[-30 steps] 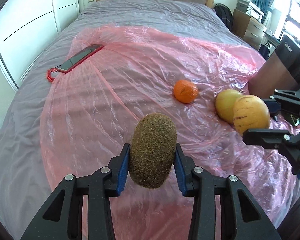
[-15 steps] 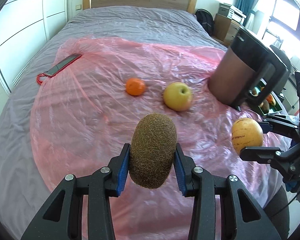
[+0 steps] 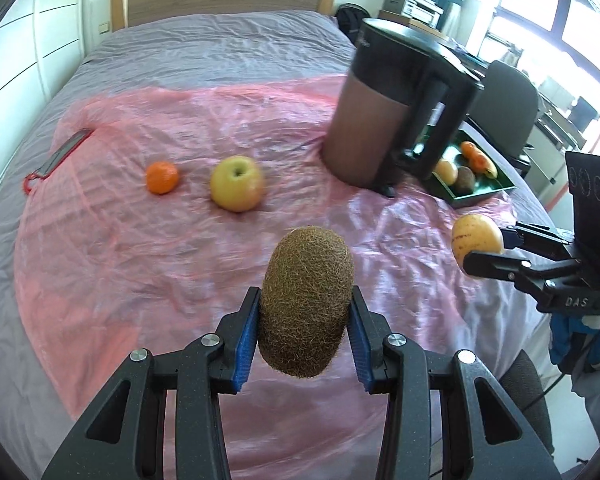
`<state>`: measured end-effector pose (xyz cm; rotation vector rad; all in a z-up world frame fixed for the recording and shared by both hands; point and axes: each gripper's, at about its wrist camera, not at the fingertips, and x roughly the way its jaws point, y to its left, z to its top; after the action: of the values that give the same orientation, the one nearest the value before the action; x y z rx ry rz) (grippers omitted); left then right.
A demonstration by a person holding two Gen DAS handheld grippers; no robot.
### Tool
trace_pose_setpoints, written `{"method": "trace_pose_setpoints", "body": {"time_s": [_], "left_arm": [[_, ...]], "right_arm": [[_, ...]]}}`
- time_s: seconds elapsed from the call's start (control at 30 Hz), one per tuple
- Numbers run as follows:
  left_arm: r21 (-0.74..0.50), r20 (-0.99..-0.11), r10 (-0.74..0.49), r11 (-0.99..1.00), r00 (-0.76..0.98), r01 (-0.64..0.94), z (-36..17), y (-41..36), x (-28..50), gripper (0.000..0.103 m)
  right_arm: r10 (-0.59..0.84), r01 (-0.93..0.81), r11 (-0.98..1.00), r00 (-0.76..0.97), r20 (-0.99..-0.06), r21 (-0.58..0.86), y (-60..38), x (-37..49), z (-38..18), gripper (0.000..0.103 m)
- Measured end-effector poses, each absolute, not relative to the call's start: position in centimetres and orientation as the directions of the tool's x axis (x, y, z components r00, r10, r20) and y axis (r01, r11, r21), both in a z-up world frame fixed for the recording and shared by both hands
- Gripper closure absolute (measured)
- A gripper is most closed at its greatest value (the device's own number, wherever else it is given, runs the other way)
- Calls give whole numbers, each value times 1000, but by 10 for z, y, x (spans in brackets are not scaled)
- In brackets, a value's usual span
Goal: Organize fruits
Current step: 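Carry the kiwi and yellow fruit to the green tray and lower them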
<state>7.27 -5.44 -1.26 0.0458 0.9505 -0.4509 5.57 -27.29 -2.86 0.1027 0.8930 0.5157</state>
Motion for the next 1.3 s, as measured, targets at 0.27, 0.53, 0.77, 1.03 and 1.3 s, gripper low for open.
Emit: {"method": "trace_pose_setpoints", "body": {"time_s": [0.27,0.53,0.77,1.03,1.3], "left_arm": [[-169,-796,-416,851,441,497,-3,-130,68,67],[-186,-802,-476,774,362,605,5,-216,73,67],[-189,-795,-518,707,316,682,13,-293,97,67],[-213,-775,-548,696,315,686,14,-368,155,67],[-224,-794,-516,740,321,635,-11,-420,224,67]], "right_arm": [[392,-247,920,602,-695,305,-360,37,-25,9],[313,-139,944,670,-674,300,-436,36,-22,9],[260,-87,955,707,-658,283,-488,61,-20,9],[181,-13,969,715,-676,246,-539,102,-37,9],[132,20,979,702,-700,204,-561,142,-61,9]]}}
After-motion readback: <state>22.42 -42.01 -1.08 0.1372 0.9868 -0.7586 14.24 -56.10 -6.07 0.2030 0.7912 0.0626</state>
